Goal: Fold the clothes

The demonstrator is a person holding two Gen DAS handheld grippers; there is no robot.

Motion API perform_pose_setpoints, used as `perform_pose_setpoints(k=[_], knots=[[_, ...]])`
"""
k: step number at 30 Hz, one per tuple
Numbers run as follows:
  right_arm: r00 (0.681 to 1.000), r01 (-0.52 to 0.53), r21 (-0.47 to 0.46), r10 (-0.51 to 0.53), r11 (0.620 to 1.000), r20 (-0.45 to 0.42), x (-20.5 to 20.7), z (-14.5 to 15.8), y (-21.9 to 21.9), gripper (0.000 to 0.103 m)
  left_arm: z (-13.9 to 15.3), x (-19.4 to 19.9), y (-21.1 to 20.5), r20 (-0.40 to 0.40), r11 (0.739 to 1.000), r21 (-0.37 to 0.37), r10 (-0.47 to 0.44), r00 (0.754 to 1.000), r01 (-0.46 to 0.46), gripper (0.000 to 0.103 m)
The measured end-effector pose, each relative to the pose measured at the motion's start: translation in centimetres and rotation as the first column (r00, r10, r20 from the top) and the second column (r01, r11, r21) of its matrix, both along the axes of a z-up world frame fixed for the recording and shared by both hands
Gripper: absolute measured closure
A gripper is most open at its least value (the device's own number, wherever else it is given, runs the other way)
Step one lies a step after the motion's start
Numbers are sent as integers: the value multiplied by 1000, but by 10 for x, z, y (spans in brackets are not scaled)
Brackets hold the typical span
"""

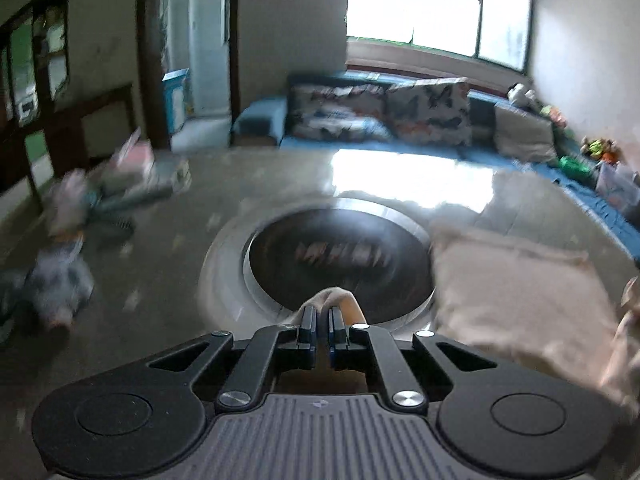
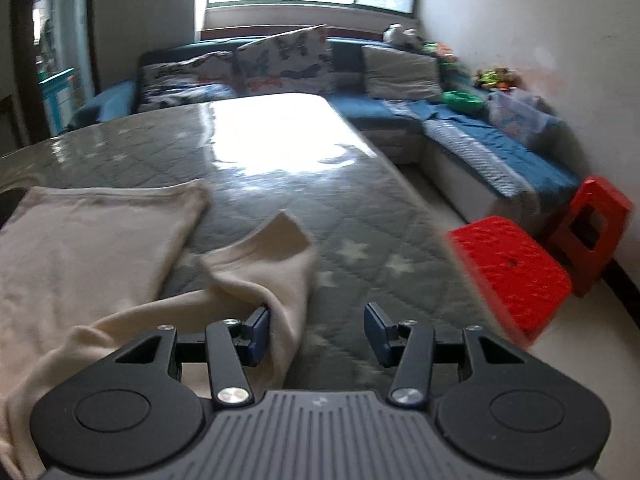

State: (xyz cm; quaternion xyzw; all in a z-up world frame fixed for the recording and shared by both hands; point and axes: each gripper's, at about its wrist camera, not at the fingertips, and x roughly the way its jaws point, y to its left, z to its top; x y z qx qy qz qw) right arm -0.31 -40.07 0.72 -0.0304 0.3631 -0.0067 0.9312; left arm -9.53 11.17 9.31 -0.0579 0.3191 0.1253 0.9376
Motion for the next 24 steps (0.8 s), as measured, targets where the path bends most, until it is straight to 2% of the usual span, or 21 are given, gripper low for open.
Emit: perform_pose_setpoints(k=[7, 10, 16, 19, 21, 24], knots=[[990, 141, 37, -142, 989, 21, -13, 10, -45, 53, -16, -34, 15, -65, 999, -1, 41, 997, -42, 99], [989, 141, 29, -142, 990, 31, -18, 14, -54, 53, -22, -48, 21, -90, 998, 0, 57, 994, -57, 98], [999, 34, 58, -36, 998, 30, -20, 24, -35, 53, -7, -27, -14, -34, 995, -14, -103, 994, 102, 92], [997, -75, 57, 74, 996, 30, -24, 27, -10, 53, -4, -13, -41, -17, 977, -19, -212, 977, 211, 79], [987, -158, 74, 157, 985, 28, -27, 30, 8, 53, -4, -3, -59, -14, 955, -31, -295, 955, 295, 59], [960, -281, 112, 280, 953, 24, -31, 35, 31, 53, -10, 21, -75, -31, 944, -46, -328, 944, 327, 58]])
